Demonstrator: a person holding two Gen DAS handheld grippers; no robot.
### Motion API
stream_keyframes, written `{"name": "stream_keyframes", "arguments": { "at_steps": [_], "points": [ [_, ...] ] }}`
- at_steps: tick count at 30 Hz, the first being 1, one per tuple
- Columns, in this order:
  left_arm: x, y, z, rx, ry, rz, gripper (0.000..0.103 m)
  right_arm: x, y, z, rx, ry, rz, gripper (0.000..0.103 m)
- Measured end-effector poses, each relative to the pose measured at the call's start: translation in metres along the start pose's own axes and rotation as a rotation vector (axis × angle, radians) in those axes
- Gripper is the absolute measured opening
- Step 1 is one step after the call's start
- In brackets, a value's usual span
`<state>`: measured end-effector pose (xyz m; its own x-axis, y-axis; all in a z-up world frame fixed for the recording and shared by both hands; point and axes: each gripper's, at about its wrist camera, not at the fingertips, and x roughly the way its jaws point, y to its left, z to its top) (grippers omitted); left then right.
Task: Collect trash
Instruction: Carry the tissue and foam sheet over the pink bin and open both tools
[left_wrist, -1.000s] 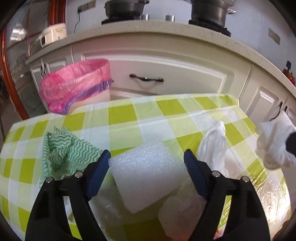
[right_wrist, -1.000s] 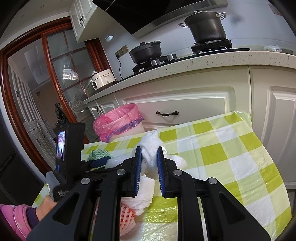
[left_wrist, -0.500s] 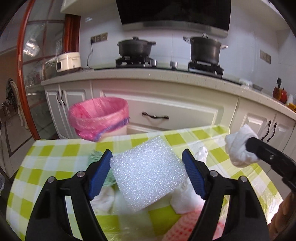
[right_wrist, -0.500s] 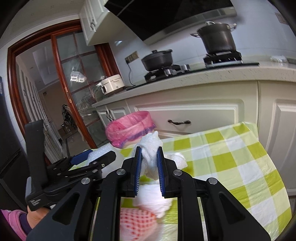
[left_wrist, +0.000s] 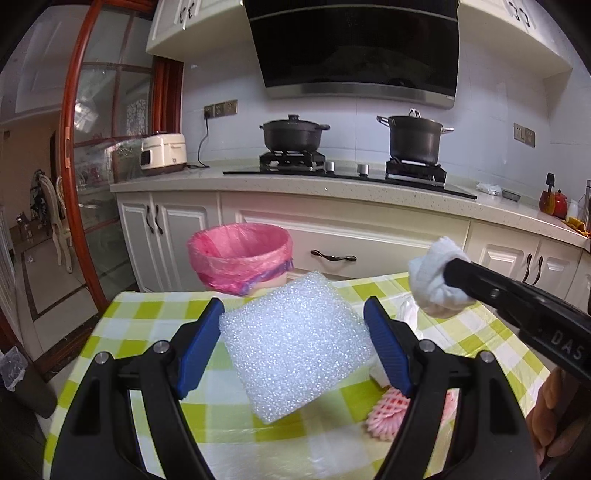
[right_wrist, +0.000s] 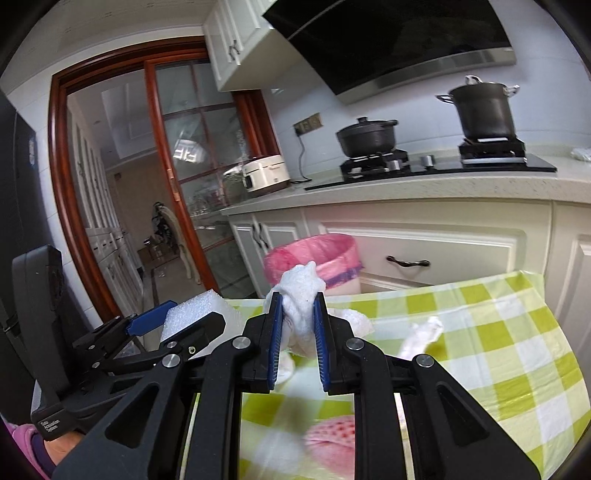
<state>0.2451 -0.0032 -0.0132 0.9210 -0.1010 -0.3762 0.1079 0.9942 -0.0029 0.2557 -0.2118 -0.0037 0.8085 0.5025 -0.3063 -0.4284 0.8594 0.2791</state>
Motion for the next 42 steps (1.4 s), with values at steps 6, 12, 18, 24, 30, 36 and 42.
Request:
{"name": "stream_keyframes", "arguments": {
  "at_steps": [6,12,18,24,30,36,42],
  "points": [
    [-0.021,0.018,0.005,-0.017,-0.035,0.012,0.075,0.004,0.026,0.008,-0.048,-0.003,0.024,0.018],
    [-0.026,0.032,0.015,-0.029,-0.061,0.023,0.075,0.011,0.037,0.021,-0.073,-0.012,0.028,0.018],
    [-0.028,0.047,0.03,-0.037,-0.09,0.03,0.075,0.025,0.041,0.033,-0.087,-0.015,0.037,0.018],
    [-0.018,0.061,0.046,-0.053,-0.098,0.026,0.075,0.045,0.045,0.045,-0.113,-0.009,0.053,0.018],
    [0.009,0.08,0.067,-0.078,-0.096,0.023,0.075,0.079,0.037,0.066,-0.134,0.007,0.07,0.018],
    [0.059,0.107,0.095,-0.115,-0.069,0.017,0.075,0.129,0.017,0.09,-0.139,0.053,0.088,0.018],
    [0.13,0.142,0.128,-0.18,-0.039,0.001,0.076,0.198,-0.012,0.118,-0.129,0.107,0.109,0.018]
  ]
}}
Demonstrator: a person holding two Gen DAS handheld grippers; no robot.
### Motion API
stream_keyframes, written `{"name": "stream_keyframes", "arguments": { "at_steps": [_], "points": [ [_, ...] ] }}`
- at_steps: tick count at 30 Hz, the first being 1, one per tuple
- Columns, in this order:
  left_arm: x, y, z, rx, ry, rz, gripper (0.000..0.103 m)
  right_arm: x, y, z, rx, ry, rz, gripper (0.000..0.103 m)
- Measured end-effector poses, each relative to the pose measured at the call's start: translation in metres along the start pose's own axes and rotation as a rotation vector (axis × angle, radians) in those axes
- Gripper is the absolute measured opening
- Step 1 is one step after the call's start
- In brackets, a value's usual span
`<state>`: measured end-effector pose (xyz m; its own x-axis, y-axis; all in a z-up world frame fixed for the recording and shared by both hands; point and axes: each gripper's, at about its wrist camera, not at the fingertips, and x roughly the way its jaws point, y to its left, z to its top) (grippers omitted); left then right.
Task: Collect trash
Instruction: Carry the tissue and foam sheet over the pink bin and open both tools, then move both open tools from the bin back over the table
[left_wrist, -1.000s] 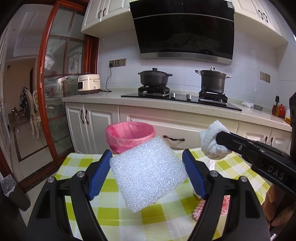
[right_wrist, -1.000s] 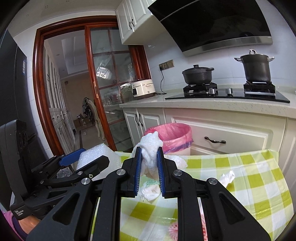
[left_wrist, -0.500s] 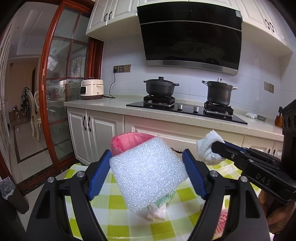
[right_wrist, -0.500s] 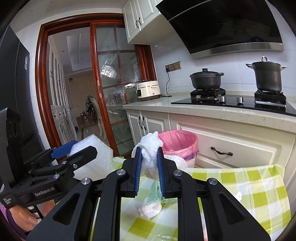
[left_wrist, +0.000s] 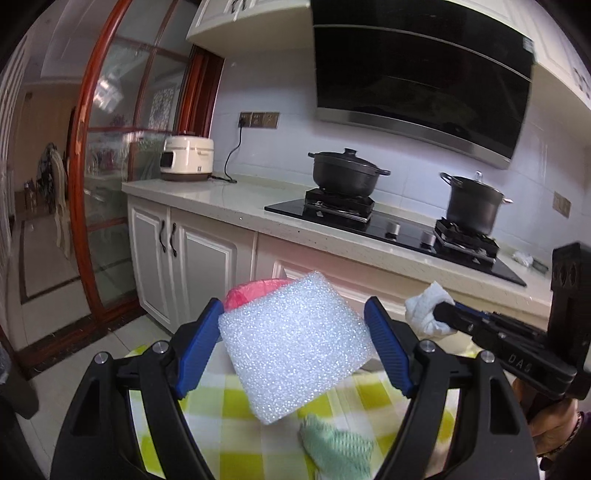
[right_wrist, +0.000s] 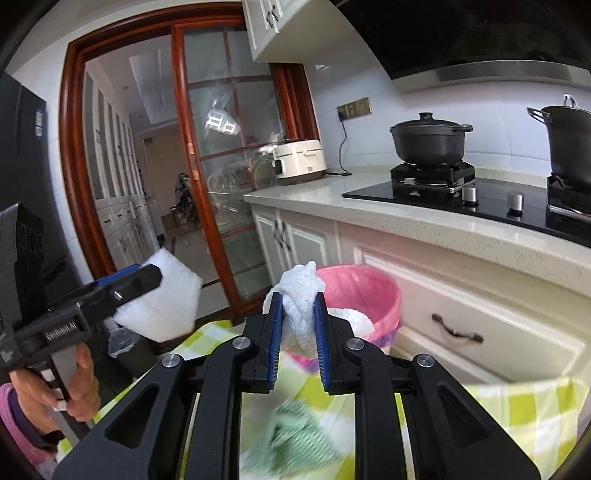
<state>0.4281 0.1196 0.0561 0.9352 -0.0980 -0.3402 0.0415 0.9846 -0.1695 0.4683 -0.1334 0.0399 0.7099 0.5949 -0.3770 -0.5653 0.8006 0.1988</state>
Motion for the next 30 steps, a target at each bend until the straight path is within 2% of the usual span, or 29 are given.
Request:
{"name": "stream_keyframes", "arguments": {
  "at_steps": [8,16,20,21,23,26,30],
  "points": [
    [0.104,0.018,0.032,-0.008,0.036,0.002,0.076,0.09,-0.041,0.031,-0.02,0.038,-0.003,0.019],
    [0.187,0.038,0.017,-0.054,0.092,0.005,0.077,0.166,-0.081,0.031,0.016,0.077,0.014,0.021],
    [0.222,0.046,0.004,-0.05,0.111,0.036,0.079,0.201,-0.098,0.032,0.028,0.087,0.019,0.031],
    [0.229,0.049,0.002,-0.055,0.117,0.047,0.079,0.208,-0.102,0.033,0.031,0.09,0.022,0.042],
    [0.238,0.056,-0.002,-0.074,0.124,0.064,0.081,0.216,-0.107,0.036,0.031,0.082,0.014,0.056],
    [0.237,0.064,-0.006,-0.089,0.119,0.073,0.083,0.218,-0.109,0.044,0.017,0.071,0.002,0.056],
    [0.212,0.059,-0.007,-0.056,0.098,0.089,0.083,0.189,-0.105,0.051,0.007,0.029,0.004,0.056]
  ]
}}
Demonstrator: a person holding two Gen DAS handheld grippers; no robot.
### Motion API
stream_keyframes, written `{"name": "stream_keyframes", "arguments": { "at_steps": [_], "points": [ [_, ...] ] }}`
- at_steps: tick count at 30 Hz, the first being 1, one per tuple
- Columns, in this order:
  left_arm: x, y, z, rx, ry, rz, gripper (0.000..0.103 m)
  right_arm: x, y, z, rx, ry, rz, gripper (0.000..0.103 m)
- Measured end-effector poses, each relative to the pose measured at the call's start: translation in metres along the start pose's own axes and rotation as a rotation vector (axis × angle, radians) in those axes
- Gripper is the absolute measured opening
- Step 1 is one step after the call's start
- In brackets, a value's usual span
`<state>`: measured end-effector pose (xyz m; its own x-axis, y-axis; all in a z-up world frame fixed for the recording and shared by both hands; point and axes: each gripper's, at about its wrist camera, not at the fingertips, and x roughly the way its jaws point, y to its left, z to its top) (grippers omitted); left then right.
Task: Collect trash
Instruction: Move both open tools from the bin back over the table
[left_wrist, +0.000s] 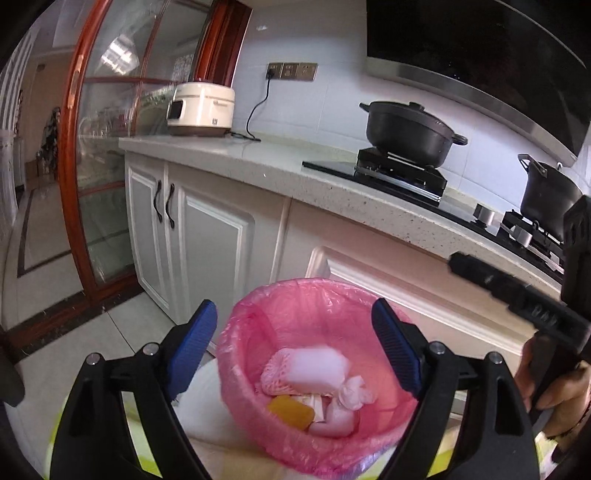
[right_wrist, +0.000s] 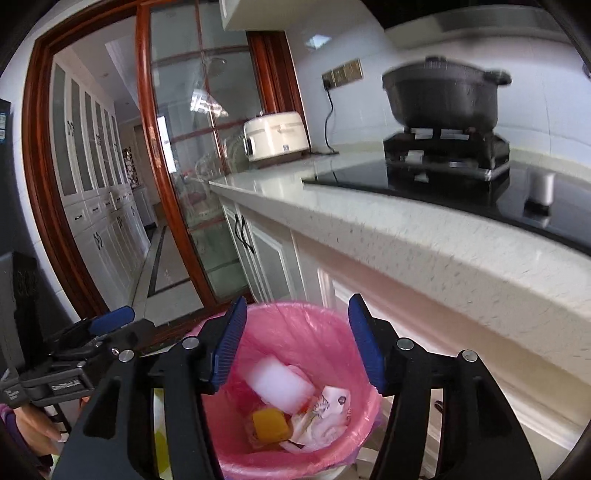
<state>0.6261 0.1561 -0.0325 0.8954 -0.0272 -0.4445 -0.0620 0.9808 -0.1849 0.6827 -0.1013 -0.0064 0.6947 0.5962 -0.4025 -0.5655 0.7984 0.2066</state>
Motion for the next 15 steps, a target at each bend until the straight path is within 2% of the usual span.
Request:
{"name": "stream_keyframes", "arguments": {
  "at_steps": [2,6,9,15],
  "points": [
    [-0.022,-0.001,-0.002,0.012,-0.01,0.004,0.083,-0.026,0.004,-0.001,0.005,-0.014,0.001,0.056],
    [-0.075,-0.001,-0.006,-0.002,-0.04,0.008,0.093,-0.089,0.015,-0.005,0.012,-0.044,0.003,0.056],
    [-0.117,-0.003,-0.009,-0.012,-0.066,0.006,0.097,-0.14,0.025,-0.011,0.035,-0.065,-0.003,0.056],
    [-0.207,-0.017,-0.028,0.019,-0.101,0.014,0.098,-0.232,0.059,-0.032,0.071,-0.104,-0.015,0.06]
  ]
}}
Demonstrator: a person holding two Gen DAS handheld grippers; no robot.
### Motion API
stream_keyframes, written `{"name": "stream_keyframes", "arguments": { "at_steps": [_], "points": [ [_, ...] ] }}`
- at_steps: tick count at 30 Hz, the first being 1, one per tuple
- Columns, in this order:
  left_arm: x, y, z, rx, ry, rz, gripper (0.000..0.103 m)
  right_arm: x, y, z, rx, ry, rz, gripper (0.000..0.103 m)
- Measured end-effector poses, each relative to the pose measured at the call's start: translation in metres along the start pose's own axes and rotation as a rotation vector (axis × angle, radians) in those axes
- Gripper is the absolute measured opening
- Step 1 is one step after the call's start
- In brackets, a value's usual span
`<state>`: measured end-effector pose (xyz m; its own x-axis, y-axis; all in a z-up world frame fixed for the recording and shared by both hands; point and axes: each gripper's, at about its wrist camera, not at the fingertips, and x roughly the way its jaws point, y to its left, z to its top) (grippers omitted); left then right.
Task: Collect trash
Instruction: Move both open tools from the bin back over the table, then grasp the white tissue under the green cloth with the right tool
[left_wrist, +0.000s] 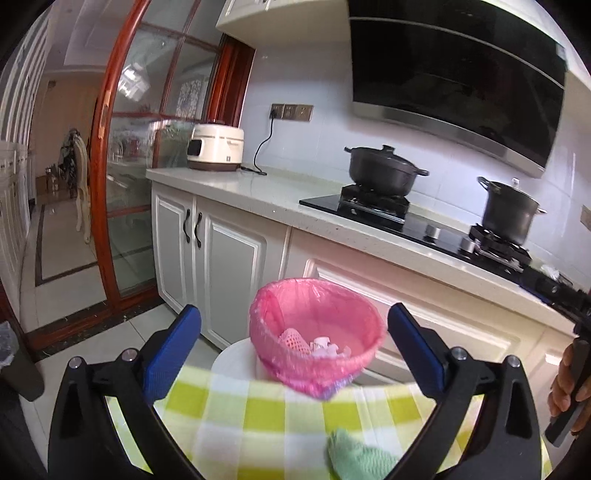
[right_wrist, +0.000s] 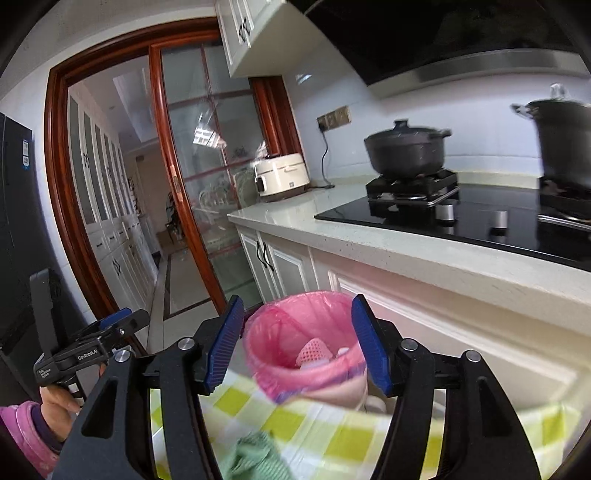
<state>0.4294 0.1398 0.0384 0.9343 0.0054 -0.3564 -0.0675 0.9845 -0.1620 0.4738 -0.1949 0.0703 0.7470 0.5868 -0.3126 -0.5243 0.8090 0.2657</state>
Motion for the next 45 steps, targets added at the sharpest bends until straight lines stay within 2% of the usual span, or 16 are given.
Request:
{"name": "stream_keyframes", "arguments": {
  "at_steps": [4,8,13,16,22,27,31,33,35,45],
  "points": [
    [-0.049,-0.011,-0.019,0.03,-0.008,0.014,0.098,-0.05,0.025,-0.021,-0.016,-0.026,-0.026,0.063],
    [-0.076,-0.019,-0.047,0.018,0.022,0.003,0.098,-0.085,0.044,-0.049,-0.021,-0.018,-0.034,0.063],
    [-0.095,-0.024,-0.086,-0.005,0.054,0.011,0.098,-0.106,0.065,-0.091,-0.014,0.029,-0.034,0.063],
    [-0.117,-0.022,-0.11,-0.014,0.054,0.04,0.098,-0.107,0.075,-0.118,0.009,0.062,-0.038,0.063],
    [-0.149,0.006,-0.14,-0.041,0.059,0.105,0.098,-0.076,0.104,-0.182,0.053,0.173,-0.057,0.063],
    [-0.164,0.024,-0.144,-0.006,0.06,0.136,0.098,-0.032,0.119,-0.213,0.071,0.251,-0.096,0.063],
    [-0.173,0.032,-0.143,0.023,0.047,0.146,0.098,-0.002,0.124,-0.225,0.069,0.298,-0.148,0.065],
    [-0.174,0.034,-0.143,0.026,0.046,0.144,0.098,0.014,0.123,-0.23,0.062,0.328,-0.172,0.071],
    [-0.173,0.036,-0.143,0.021,0.049,0.136,0.098,0.027,0.121,-0.234,0.055,0.352,-0.196,0.072],
    [-0.15,0.042,-0.149,0.002,0.083,0.125,0.098,0.065,0.107,-0.237,0.092,0.41,-0.217,0.072]
  ]
}}
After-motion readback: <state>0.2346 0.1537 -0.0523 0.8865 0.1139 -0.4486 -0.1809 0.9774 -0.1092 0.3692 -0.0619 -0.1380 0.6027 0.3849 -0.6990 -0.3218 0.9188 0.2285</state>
